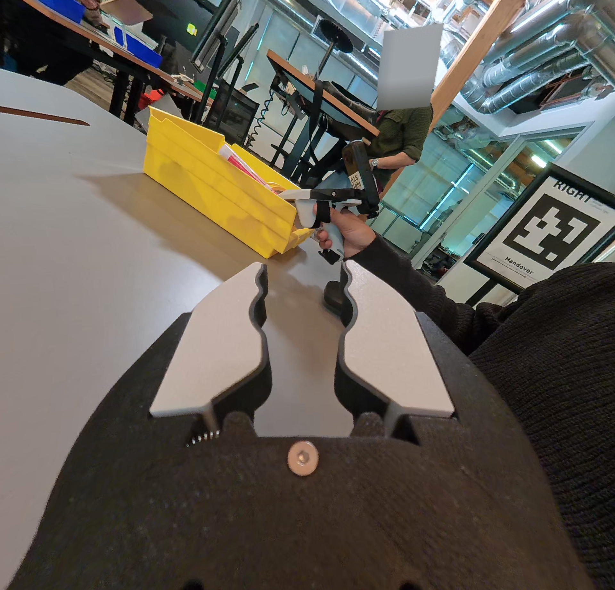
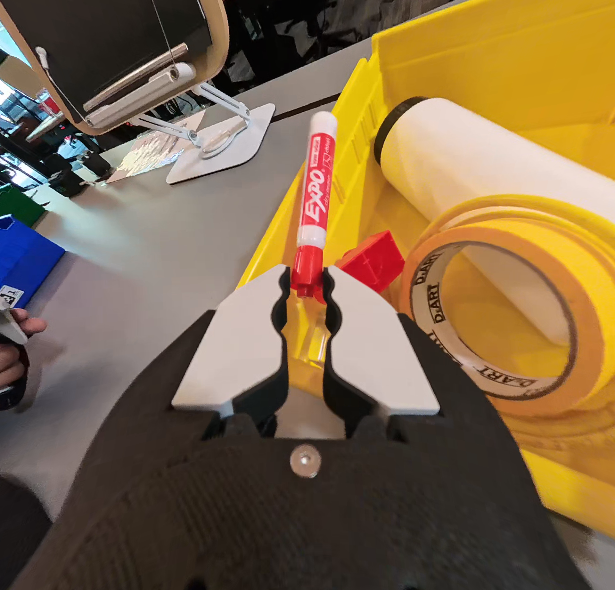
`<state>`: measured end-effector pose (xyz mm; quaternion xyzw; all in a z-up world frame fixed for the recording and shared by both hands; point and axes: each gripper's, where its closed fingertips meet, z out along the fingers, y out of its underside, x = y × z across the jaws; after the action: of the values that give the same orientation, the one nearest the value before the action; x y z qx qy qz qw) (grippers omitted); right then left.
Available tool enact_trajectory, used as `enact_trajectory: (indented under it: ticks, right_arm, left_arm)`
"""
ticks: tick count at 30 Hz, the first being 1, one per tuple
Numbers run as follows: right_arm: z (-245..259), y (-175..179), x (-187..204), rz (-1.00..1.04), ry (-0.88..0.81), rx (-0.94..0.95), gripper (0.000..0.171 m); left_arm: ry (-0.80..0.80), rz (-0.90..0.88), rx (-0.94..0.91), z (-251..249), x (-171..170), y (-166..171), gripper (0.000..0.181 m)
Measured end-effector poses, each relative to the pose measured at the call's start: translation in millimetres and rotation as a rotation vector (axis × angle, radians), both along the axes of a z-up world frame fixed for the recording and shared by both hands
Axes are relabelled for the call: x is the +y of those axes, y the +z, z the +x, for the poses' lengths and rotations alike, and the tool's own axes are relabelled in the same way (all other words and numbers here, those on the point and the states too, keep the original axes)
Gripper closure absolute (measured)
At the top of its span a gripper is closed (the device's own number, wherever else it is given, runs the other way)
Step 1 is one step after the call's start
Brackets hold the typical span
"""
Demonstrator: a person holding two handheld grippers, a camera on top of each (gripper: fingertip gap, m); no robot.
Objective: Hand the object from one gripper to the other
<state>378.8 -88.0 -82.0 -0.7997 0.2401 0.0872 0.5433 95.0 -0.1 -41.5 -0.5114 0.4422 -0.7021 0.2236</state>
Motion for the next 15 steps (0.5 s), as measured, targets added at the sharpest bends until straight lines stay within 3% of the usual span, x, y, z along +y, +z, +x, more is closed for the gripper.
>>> enact_trajectory:
  ticks: [1, 9, 15]
  right_arm:
    - [-0.4, 2.1, 0.4, 0.014, 0.001, 0.0, 0.149]
    - [-0.6, 12.8, -0.3, 0.059, -0.001, -0.025, 0.146]
    - [-18.2, 56.2, 0.6, 0.171, 0.01, -0.189, 0.145]
  left_arm:
    - [-0.002, -0.004, 0.002, 0.2, 0.1, -0.4, 0.139]
    - [-0.003, -0.032, 0.007, 0.7, 3.2, -0.9, 0.14]
    - [0.003, -0.026, 0.016, 2.0, 3.9, -3.3, 0.14]
